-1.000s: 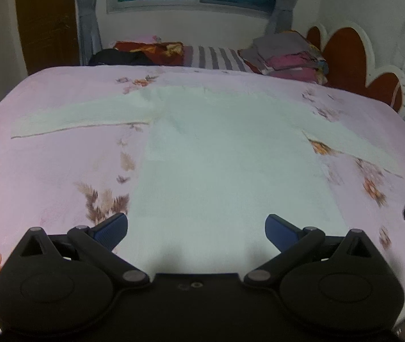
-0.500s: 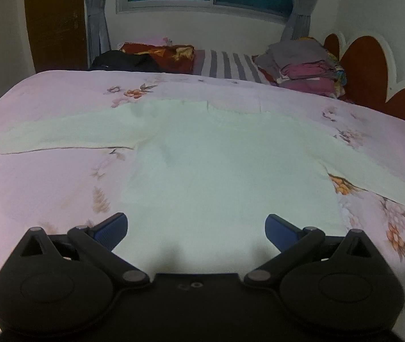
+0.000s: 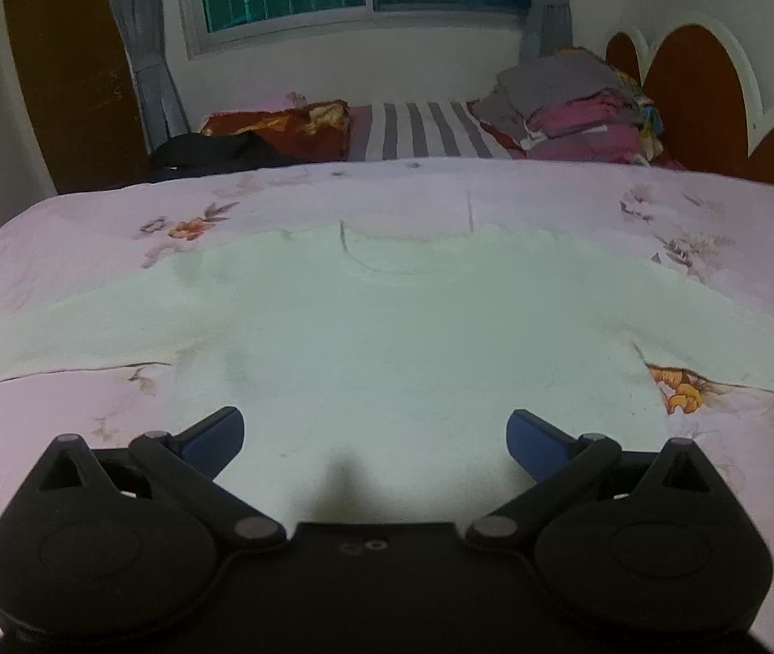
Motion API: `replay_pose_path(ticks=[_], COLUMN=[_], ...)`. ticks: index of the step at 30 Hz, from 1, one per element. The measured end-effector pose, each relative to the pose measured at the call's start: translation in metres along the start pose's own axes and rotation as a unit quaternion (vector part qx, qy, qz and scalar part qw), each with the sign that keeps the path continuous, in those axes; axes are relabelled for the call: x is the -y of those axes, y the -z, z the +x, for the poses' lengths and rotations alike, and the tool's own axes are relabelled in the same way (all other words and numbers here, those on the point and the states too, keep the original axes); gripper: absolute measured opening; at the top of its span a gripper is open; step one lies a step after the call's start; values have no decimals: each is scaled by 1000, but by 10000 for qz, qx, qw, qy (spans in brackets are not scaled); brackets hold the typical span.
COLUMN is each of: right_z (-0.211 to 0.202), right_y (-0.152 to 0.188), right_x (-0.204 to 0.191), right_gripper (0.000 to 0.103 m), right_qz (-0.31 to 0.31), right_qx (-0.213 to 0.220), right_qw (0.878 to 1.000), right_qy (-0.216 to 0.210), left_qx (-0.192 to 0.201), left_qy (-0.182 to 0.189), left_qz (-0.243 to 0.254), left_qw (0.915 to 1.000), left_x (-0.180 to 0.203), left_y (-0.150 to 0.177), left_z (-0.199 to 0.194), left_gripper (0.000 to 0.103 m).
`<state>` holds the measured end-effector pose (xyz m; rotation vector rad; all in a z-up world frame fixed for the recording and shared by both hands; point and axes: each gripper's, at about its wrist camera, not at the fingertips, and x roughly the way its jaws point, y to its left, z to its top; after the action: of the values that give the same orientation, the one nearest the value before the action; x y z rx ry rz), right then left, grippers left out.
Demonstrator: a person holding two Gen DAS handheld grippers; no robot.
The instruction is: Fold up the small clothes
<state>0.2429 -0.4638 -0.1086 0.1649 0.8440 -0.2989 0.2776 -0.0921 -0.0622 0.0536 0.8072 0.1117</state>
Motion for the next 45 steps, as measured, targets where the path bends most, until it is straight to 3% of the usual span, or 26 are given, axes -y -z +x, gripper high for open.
replay_pose_path(ticks=[1,3,4,11,12,14,17,20,26,32,38,45], right_z=[9,25,33,70,73,80,89,95,88,59,47,56], right_y=[-3,-8,-10,-12,-12,-14,-20,-26,-32,-52,-65,-52], right_x=[9,26,33,76,79,86,98,109,103,60,-28,-179], right_gripper=[102,70,66,66,62,47,36,2,2,2,2,2], right_qz=[71,231,333,816,904,1053,1355,1560,1531,1094,623,-87], right_qx=[-35,-152,-249,-570,-587,-555,-372,-248,60,537,675,536], right_qw=[9999,9995,9989,9941,9933,9920,9892,9866,9879,9923,9912,9818], right_qy=[75,174,205,423,416,424,420,403,236,-234,-955,-1820], left_qx=[-25,-75,-82,-219,-256,-317,-385,-423,-549,-253,-159,-172], left_qy=[-5,-47,-55,5,26,2,-79,-28,151,436,387,432], left_qz=[-3,-6,5,48,35,19,1,-105,-327,-419,-553,-879], left_qw=[10000,10000,10000,9997,9997,9995,9992,9990,9978,9978,9976,9950], left_x=[2,6,9,13,12,11,10,6,-11,-33,-70,-134], left_y=[-1,-3,-4,-11,-12,-15,-18,-20,-23,-27,-28,-25], left_z=[4,12,16,33,36,40,43,43,45,33,28,40], left_gripper=[102,102,102,102,102,101,102,102,101,101,101,101])
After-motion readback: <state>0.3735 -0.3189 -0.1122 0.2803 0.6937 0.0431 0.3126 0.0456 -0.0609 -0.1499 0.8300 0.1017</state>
